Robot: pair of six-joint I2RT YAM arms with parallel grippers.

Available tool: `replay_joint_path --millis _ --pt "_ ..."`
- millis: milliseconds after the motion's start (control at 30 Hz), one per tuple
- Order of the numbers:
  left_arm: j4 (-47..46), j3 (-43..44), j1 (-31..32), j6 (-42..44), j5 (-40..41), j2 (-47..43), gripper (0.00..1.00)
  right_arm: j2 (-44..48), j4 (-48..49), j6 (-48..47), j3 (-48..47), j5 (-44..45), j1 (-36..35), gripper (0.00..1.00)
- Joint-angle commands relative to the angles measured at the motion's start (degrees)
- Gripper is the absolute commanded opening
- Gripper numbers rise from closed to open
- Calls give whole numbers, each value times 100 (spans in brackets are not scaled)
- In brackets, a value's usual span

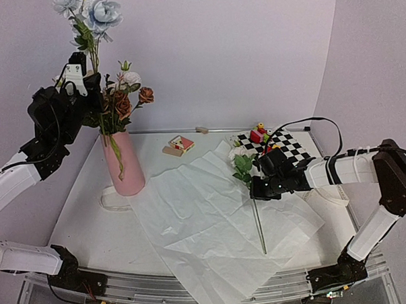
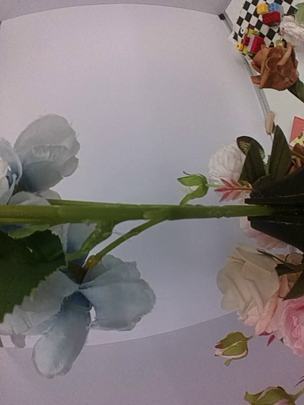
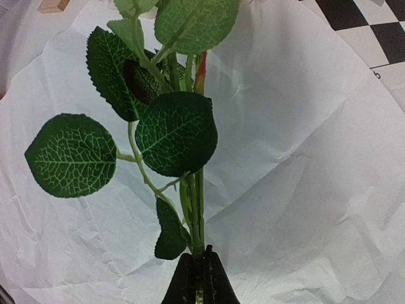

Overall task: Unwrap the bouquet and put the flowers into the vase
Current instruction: Insert the fake flower into the vase.

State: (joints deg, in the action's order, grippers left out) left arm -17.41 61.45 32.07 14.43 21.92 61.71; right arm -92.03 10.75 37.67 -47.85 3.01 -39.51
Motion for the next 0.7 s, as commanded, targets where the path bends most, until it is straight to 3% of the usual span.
replay_joint_path --millis 0,667 --pt "-980 36 -110 -56 -364 -8 0 105 -46 -93 -291 26 16 0" --pt "-1628 -491 -313 119 -480 227 0 68 -55 -161 -330 24 17 0"
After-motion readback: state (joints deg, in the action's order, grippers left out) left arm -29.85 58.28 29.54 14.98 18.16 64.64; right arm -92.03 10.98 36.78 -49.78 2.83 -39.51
